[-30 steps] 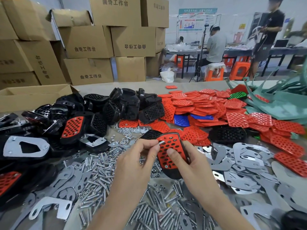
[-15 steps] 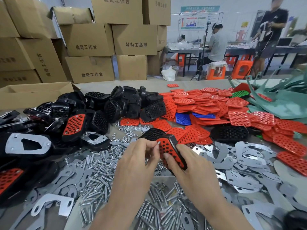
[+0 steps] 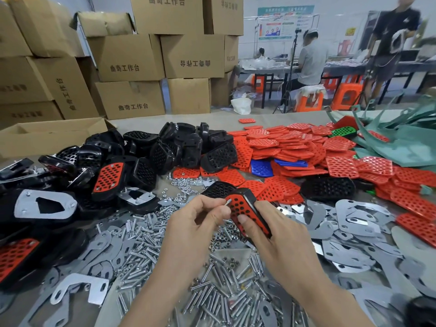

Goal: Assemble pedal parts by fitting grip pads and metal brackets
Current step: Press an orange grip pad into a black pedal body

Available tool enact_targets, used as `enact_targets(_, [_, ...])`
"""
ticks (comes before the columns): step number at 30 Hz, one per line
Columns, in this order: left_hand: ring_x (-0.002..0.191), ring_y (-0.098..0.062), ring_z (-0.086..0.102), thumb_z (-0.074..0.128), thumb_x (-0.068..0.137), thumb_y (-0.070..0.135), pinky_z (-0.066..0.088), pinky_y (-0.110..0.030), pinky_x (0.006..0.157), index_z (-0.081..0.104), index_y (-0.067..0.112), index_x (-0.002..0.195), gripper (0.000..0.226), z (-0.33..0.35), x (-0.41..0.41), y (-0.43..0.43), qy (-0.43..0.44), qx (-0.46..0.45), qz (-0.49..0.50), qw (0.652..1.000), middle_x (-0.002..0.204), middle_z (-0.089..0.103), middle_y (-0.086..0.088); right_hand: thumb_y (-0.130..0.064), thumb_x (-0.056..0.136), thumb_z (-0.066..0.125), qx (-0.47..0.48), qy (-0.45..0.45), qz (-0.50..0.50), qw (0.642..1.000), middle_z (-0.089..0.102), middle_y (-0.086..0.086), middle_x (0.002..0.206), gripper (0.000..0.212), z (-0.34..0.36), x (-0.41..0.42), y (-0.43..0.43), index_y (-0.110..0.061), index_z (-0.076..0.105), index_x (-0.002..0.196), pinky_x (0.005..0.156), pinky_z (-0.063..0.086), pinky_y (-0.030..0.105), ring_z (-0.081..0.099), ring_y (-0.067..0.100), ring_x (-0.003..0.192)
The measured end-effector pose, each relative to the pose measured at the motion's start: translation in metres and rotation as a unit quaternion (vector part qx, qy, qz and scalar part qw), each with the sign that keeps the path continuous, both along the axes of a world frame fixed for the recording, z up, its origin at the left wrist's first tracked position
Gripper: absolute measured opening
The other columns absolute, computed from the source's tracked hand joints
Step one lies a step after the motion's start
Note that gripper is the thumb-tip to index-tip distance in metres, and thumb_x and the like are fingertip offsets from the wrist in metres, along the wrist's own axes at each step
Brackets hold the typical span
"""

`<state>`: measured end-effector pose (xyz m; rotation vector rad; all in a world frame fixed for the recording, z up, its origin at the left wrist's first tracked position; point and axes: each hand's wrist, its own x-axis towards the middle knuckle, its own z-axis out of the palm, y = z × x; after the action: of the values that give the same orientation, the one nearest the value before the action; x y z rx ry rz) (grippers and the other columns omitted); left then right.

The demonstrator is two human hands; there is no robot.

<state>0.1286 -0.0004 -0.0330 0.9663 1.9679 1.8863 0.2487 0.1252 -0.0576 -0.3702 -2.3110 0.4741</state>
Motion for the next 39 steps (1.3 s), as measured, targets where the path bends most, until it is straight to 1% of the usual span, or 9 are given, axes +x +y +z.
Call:
enact_targets(4, [0.070, 0.004, 0.066, 0.076, 0.087, 0.021, 0.048, -0.010, 0.064, 0.075, 0.032, 0.087, 0.011, 0.000, -0.001, 0.001, -0.002, 0.012, -0.008, 1.000, 0.077, 0.074, 0.011, -0.058, 0.104, 0.037, -0.012, 0.000, 0.012, 1.000, 0.053, -0.021, 0.088, 0.019, 0.000, 0.000, 0.001, -0.042, 0.039, 0.095, 0.051, 0.037, 0.023, 0.049, -0.002, 0.064])
enact_targets(7, [0.072, -0.003, 0.065, 0.076, 0.086, 0.026, 0.049, -0.021, 0.065, 0.068, 0.029, 0.081, 0.010, -0.002, -0.004, 0.002, 0.014, -0.001, 0.004, 1.000, 0.081, 0.074, 0.006, -0.059, 0.105, 0.036, -0.012, -0.004, 0.034, 0.999, 0.051, -0.026, 0.089, 0.018, -0.001, -0.002, -0.002, -0.045, 0.034, 0.094, 0.059, 0.042, 0.030, 0.048, -0.005, 0.064])
enact_targets(11, [0.079, 0.000, 0.064, 0.072, 0.075, 0.049, 0.048, -0.012, 0.070, 0.063, 0.043, 0.095, 0.023, -0.001, -0.007, 0.001, 0.009, -0.007, 0.011, 1.000, 0.093, 0.068, 0.018, -0.069, 0.103, 0.034, -0.085, -0.005, 0.069, 0.994, 0.055, -0.014, 0.092, 0.031, -0.005, -0.004, -0.003, -0.040, 0.039, 0.092, 0.062, 0.045, 0.029, 0.056, 0.011, 0.072])
enact_targets(21, [0.106, -0.009, 0.067, 0.065, 0.082, 0.039, 0.053, -0.026, 0.093, 0.071, 0.029, 0.107, 0.027, 0.002, -0.007, 0.002, -0.008, 0.014, -0.060, 0.998, 0.108, 0.074, 0.008, -0.077, 0.098, 0.033, -0.197, 0.017, 0.082, 0.977, 0.061, -0.005, 0.082, 0.051, 0.000, -0.001, -0.004, -0.029, 0.051, 0.091, 0.058, 0.043, 0.030, 0.056, 0.013, 0.067])
enact_targets(25, [0.100, -0.009, 0.067, 0.069, 0.078, 0.041, 0.053, -0.020, 0.087, 0.071, 0.026, 0.104, 0.029, 0.002, 0.000, 0.004, -0.012, 0.032, -0.067, 0.997, 0.101, 0.073, 0.007, -0.076, 0.095, 0.040, -0.283, 0.060, 0.068, 0.955, 0.057, 0.004, 0.069, 0.060, 0.004, -0.003, -0.007, -0.018, 0.053, 0.083, 0.056, 0.041, 0.035, 0.049, 0.017, 0.060])
enact_targets(28, [0.090, -0.008, 0.067, 0.071, 0.075, 0.044, 0.054, -0.020, 0.080, 0.073, 0.026, 0.097, 0.029, 0.001, 0.003, 0.006, -0.028, 0.039, -0.063, 0.997, 0.092, 0.073, 0.007, -0.070, 0.090, 0.052, -0.380, 0.084, 0.083, 0.917, 0.052, -0.006, 0.064, 0.056, 0.007, -0.005, -0.009, -0.015, 0.055, 0.077, 0.053, 0.039, 0.022, 0.046, 0.009, 0.060])
enact_targets(32, [0.078, -0.003, 0.064, 0.072, 0.076, 0.042, 0.054, -0.019, 0.073, 0.073, 0.030, 0.092, 0.020, 0.002, 0.008, 0.009, -0.044, 0.035, -0.078, 0.995, 0.080, 0.069, 0.008, -0.051, 0.089, 0.063, -0.449, 0.135, 0.080, 0.880, 0.044, 0.002, 0.065, 0.054, 0.010, -0.007, -0.009, -0.001, 0.049, 0.074, 0.051, 0.037, 0.018, 0.040, 0.012, 0.059])
enact_targets(36, [0.070, 0.001, 0.062, 0.072, 0.089, 0.029, 0.050, -0.015, 0.064, 0.074, 0.035, 0.092, 0.006, 0.000, 0.008, 0.009, -0.048, 0.014, -0.064, 0.997, 0.076, 0.069, 0.013, -0.044, 0.095, 0.065, -0.444, 0.124, 0.062, 0.885, 0.040, -0.001, 0.062, 0.052, 0.011, -0.006, -0.009, -0.002, 0.046, 0.070, 0.049, 0.032, 0.018, 0.036, 0.012, 0.057])
enact_targets(39, [0.059, -0.001, 0.058, 0.070, 0.090, 0.026, 0.046, -0.014, 0.054, 0.073, 0.027, 0.088, 0.003, -0.004, 0.008, 0.011, -0.056, -0.012, -0.028, 0.998, 0.070, 0.066, 0.013, -0.037, 0.102, 0.062, -0.410, 0.092, 0.032, 0.907, 0.041, -0.007, 0.056, 0.048, 0.009, -0.007, -0.007, -0.007, 0.049, 0.067, 0.046, 0.031, 0.017, 0.037, 0.009, 0.052])
